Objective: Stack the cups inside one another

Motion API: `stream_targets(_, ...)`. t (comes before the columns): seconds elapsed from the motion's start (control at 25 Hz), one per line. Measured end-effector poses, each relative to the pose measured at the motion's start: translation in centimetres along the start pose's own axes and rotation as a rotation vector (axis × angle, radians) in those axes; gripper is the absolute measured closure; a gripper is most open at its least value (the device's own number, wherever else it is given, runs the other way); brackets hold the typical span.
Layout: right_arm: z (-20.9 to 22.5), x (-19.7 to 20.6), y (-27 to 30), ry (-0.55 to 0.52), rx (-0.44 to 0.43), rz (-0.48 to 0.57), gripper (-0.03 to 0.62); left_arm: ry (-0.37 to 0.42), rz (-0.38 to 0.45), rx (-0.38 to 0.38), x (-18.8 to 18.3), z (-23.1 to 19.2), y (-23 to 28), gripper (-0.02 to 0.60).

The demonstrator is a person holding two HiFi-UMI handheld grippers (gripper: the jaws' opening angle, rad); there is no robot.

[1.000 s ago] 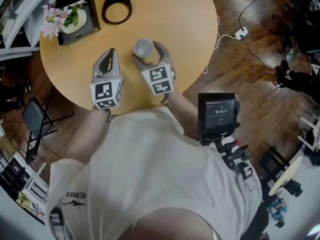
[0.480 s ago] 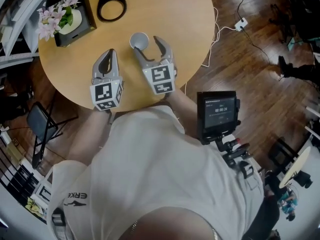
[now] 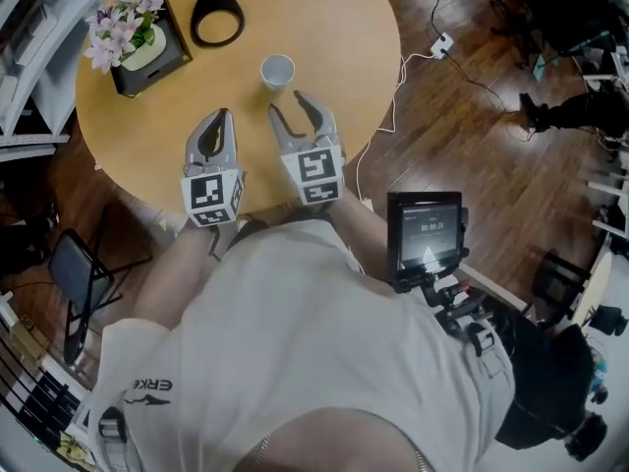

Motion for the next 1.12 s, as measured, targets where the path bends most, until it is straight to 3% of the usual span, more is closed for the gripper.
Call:
stream_targets(0.4, -7.4, -1.7, -9.3, 0.023, 0.095, 0.078, 0.465, 0.039, 0.114, 0.072, -1.4, 0.6, -10.3, 0.58)
stream_targets(0.76, -9.5, -2.0, -16.8, 0.127, 0.212, 0.06, 0.56, 0.049, 0.204, 0.089, -2.9, 1.8, -17.4, 0.58)
stream_targets(1.12, -9.7, -4.0, -22.2, 0.114, 0.199, 0.115, 0.579, 0.029, 0.232, 0.09, -3.8, 3.9, -21.2, 0.58)
Point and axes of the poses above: the fingertips, and each gripper's own axes: y forward along the fingers, z to its right, x out of its underside, the point moved 6 cm from there along -y, backward along the fingers, and after that the axes turned 14 degrees about x, right-handed, at the moved point
